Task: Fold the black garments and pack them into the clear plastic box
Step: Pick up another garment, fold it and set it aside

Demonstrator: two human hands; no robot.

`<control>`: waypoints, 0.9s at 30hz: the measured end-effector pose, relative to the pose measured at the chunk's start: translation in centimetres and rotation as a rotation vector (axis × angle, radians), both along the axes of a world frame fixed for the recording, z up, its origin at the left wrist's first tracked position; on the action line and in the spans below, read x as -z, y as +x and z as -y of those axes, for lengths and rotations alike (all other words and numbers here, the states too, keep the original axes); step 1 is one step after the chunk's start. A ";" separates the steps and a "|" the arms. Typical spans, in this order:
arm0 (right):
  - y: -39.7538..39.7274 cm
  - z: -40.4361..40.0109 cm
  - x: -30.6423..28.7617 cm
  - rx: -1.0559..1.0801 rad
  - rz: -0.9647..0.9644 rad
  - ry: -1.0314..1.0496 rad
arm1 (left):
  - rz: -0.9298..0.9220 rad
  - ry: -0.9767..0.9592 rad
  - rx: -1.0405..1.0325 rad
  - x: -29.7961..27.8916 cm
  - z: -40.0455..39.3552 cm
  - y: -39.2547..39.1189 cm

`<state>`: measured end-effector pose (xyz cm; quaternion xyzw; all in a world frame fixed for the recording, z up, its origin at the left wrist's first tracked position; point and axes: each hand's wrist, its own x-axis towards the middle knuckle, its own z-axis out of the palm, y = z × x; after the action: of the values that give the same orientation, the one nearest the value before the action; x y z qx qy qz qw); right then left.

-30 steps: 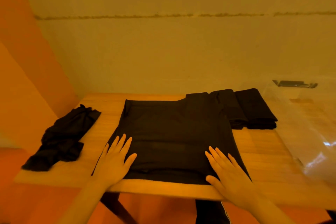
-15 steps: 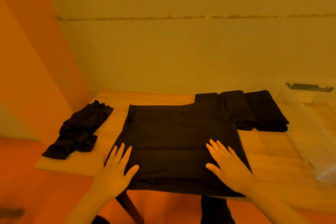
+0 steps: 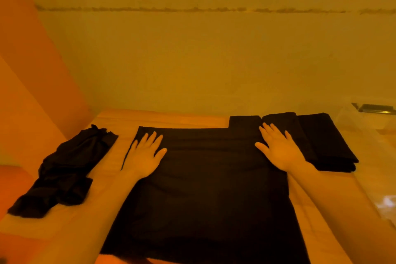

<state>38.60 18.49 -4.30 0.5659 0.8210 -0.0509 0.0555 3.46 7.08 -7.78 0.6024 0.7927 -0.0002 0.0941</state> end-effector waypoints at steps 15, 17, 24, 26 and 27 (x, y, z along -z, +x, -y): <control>-4.4 6.1 1.5 -0.138 -0.061 0.010 | 0.000 0.018 0.055 0.6 0.3 0.3; -3.7 5.6 1.3 -0.132 -0.071 -0.013 | 0.003 0.000 0.034 0.2 0.7 0.1; -2.7 13.0 1.0 -0.315 -0.221 -0.038 | 0.040 0.127 0.115 -1.0 11.0 5.3; -1.6 14.8 2.2 -0.316 -0.166 -0.061 | 0.014 0.057 0.119 0.0 13.2 5.7; -1.0 14.9 2.9 -0.298 -0.135 -0.060 | 0.007 0.045 0.108 0.4 13.5 5.6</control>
<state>37.60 3.55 -7.16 0.4313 0.8958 -0.1046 0.0243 9.08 -6.46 -8.20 0.6464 0.7583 0.0147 0.0833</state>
